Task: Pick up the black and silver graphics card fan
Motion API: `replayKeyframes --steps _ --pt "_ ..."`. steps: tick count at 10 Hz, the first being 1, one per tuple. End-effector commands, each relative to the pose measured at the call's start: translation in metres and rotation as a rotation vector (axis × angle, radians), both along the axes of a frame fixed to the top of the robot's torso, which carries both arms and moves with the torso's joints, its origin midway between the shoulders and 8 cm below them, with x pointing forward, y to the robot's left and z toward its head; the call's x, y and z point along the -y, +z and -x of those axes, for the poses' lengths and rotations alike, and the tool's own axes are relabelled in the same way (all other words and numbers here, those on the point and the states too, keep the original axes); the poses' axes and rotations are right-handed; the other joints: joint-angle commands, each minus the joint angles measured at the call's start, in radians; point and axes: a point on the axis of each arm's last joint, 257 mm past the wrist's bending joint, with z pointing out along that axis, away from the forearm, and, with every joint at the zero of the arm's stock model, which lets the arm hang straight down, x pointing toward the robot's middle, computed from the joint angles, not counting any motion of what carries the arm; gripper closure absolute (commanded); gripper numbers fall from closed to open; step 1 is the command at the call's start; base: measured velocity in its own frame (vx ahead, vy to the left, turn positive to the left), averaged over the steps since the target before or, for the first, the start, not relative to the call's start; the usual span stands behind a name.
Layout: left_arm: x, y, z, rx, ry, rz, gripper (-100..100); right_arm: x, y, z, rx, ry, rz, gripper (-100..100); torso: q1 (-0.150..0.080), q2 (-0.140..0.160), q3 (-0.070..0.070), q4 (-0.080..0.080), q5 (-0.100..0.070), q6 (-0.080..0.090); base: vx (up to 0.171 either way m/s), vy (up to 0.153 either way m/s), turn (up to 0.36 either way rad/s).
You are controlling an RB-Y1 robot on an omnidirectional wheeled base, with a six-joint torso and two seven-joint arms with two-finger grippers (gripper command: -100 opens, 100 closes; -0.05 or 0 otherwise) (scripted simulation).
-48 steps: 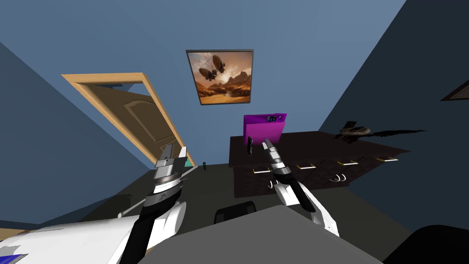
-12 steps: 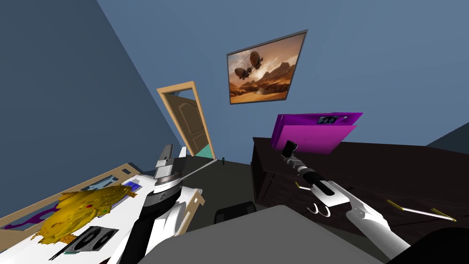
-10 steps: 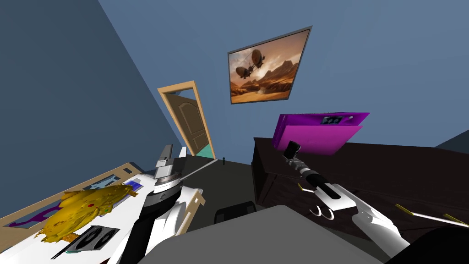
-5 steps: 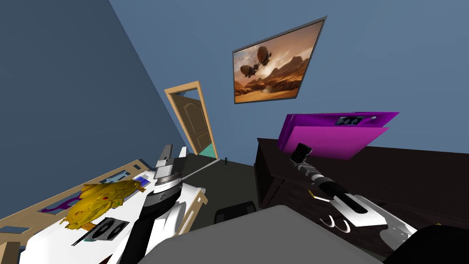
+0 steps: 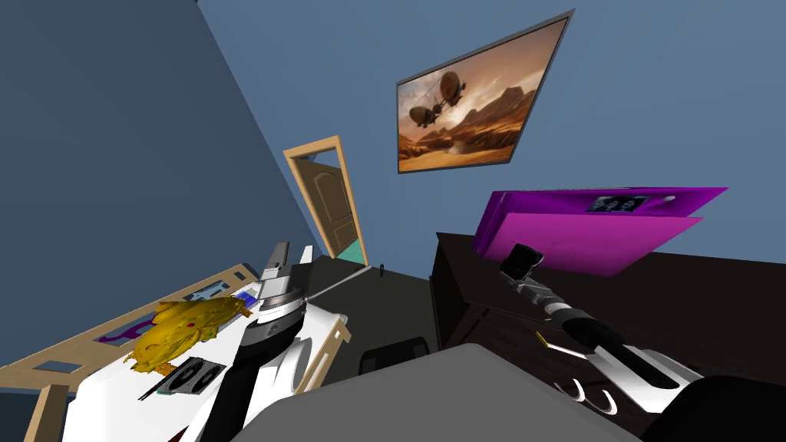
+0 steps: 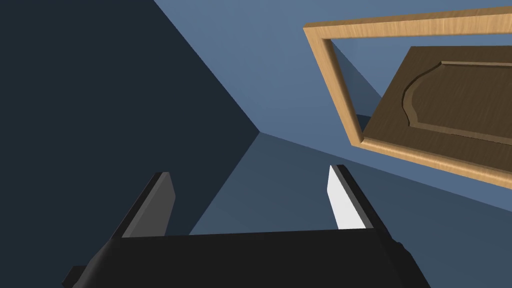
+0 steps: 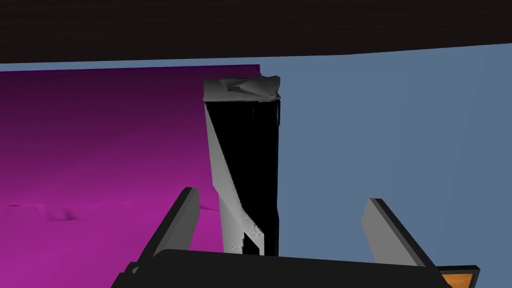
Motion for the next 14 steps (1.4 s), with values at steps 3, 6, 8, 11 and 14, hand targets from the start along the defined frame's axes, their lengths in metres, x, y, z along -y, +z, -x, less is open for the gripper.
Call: replayKeyframes --steps 3,6,8,11,14 --pt "0.000 0.000 0.000 0.000 0.000 0.000 0 0.026 0.011 0.036 0.002 -0.035 0.031 -100 -0.001 0.001 0.001 0.000 0.000 0.001 0.045 0.039 0.068" --pt "0.000 0.000 0.000 0.000 0.000 0.000 0 0.045 0.024 0.057 0.016 -0.064 0.050 -100 -0.001 0.002 0.001 0.000 0.000 0.000 0.047 0.031 0.069" --pt "0.000 0.000 0.000 0.000 0.000 0.000 0 0.051 0.030 0.063 0.050 -0.089 0.030 -100 0.000 0.000 0.000 0.000 0.000 0.000 0.044 0.030 0.028" --pt "0.000 0.000 0.000 0.000 0.000 0.000 0 0.072 0.046 0.089 0.065 -0.126 0.064 -100 0.000 0.001 0.000 0.000 0.000 0.000 0.040 0.036 0.067" --pt "0.000 0.000 0.000 0.000 0.000 0.000 0 0.070 0.044 0.088 0.058 -0.120 0.067 100 -0.002 0.003 0.002 0.001 -0.001 0.000 0.003 0.001 -0.006"
